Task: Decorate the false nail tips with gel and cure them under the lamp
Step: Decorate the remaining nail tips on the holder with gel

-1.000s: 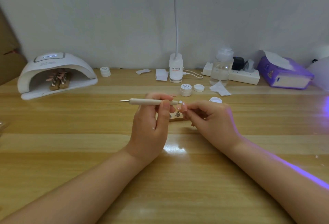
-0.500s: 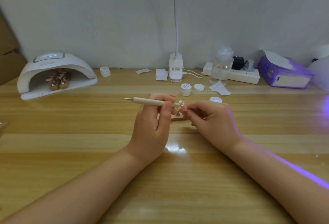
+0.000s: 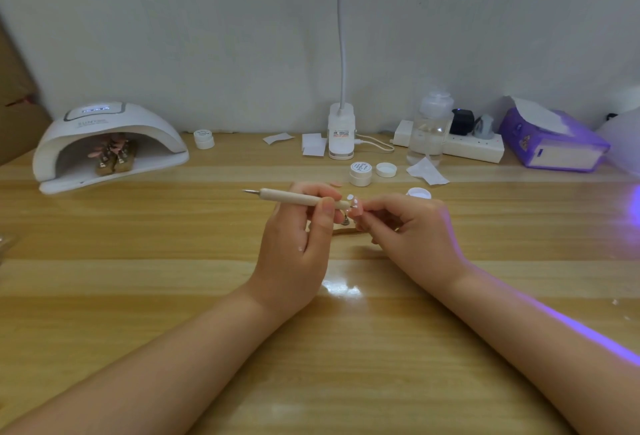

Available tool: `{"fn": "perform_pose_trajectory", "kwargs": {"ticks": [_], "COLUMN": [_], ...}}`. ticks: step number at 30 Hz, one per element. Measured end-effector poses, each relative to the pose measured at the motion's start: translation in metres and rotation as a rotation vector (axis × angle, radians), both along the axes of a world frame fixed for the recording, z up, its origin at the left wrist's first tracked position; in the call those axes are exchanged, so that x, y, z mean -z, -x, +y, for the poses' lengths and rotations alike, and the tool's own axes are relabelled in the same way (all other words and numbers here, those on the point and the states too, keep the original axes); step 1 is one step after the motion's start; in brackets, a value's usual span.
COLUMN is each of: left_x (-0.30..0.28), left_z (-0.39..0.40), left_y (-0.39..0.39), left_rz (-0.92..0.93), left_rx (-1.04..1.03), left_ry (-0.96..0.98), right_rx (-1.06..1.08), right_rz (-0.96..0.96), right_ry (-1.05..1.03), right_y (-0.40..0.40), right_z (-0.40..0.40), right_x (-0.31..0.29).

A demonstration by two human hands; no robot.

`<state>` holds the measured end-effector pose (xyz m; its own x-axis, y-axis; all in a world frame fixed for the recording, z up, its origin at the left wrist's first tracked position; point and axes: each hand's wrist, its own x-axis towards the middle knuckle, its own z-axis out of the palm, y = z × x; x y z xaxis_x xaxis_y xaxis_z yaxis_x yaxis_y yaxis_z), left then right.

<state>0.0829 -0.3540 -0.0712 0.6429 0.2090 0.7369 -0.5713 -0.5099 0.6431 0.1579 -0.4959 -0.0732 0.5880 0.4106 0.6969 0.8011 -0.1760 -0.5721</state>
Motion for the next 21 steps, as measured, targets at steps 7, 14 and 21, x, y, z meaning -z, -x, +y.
{"fn": "perform_pose_trajectory", "kwargs": {"ticks": [7, 14, 21], "left_x": [-0.0001, -0.0006, -0.0004], "left_z": [0.0004, -0.0007, -0.0011], "left_y": [0.0, 0.0001, 0.0], "left_rz": [0.001, -0.013, -0.015], "left_rx": [-0.002, -0.006, 0.001], "left_ry": [0.007, -0.003, 0.006], "right_rx": [0.002, -0.001, 0.001], "right_rz": [-0.006, -0.003, -0.006], "right_ry": [-0.004, -0.011, -0.01], "right_y": [0.0, 0.0, 0.0001], "right_z": [0.0003, 0.0005, 0.0001], "right_x": [0.0, 0.0005, 0.0007]}}
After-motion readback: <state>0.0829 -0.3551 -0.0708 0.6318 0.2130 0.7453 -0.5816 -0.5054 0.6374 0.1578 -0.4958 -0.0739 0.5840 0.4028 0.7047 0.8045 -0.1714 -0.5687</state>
